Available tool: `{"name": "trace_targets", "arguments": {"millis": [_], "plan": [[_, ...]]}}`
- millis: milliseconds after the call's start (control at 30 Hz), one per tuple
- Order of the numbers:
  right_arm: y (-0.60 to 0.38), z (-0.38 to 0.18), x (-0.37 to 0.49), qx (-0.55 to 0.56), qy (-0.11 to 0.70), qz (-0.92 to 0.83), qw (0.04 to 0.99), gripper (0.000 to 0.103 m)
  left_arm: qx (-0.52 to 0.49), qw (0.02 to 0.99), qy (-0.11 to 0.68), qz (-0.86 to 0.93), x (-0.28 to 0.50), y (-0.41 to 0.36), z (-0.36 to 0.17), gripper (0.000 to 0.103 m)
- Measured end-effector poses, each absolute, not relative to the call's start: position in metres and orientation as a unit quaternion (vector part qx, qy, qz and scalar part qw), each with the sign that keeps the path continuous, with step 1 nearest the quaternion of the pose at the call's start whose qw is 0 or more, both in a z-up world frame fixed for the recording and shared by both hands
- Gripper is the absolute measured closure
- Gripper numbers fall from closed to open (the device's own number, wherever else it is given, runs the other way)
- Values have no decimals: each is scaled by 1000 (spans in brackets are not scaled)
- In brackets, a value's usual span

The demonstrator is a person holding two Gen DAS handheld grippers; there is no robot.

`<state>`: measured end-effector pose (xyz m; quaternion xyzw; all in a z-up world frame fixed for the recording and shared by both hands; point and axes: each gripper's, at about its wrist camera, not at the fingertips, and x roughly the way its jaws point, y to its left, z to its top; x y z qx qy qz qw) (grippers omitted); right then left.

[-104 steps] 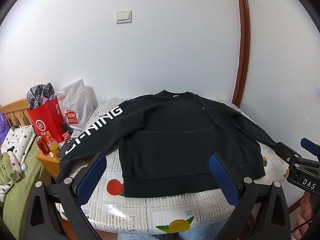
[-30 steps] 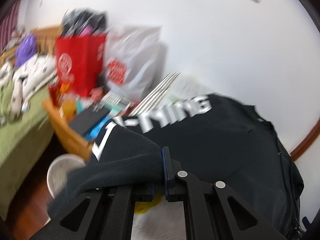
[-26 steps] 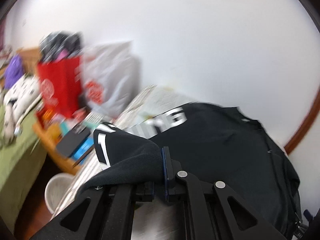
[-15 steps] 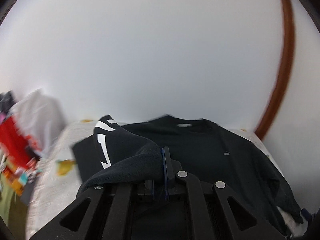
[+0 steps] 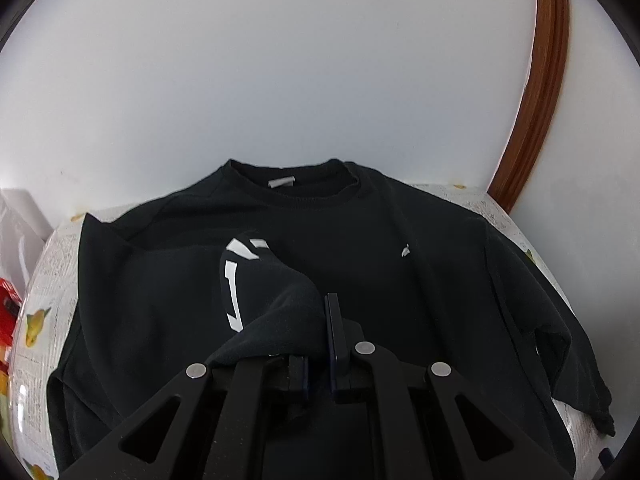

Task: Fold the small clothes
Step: 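Fold the held sleeve across the sweatshirt body and open the left gripper, then grasp the ribbed cuff of the other sleeve with the right gripper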

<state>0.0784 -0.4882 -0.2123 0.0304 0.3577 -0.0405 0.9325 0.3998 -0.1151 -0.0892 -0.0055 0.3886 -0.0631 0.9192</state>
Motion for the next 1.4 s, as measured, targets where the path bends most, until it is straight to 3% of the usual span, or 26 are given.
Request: {"name": "trace_targets", "arguments": {"millis": [100,167,233,533,667,700,933,1267,1333,1367,1400], "plan": [[-486,-210,76,33,356,-40,933,1,-14,913,398,-92,388,-117,-82,73],[-480,-204,68,30,349,-37,936,1,-20,913,390,-119,371,-116,-70,43],[-472,-197,61,26,342,-33,939,1,-24,918,370,-137,351,-116,-55,29],[-412,-159,45,-14,308,1,951,3,-12,934,334,-129,278,-62,-10,21],[-374,-149,68,-43,307,41,950,28,0,935,350,-55,258,-7,-29,21],[-360,-147,79,-50,309,52,948,30,1,934,355,-44,250,3,-34,21],[-269,-146,152,-94,318,145,932,26,-4,911,413,-8,219,69,-99,21],[-174,-209,233,-183,376,160,894,23,-2,898,439,-19,209,99,-163,21],[-168,-219,246,-195,382,137,893,26,1,897,442,-25,207,97,-168,21],[-170,-220,249,-190,384,130,894,34,2,895,444,-27,208,96,-171,21],[-173,-219,251,-180,387,132,895,50,2,895,446,-27,208,96,-174,21]]}}
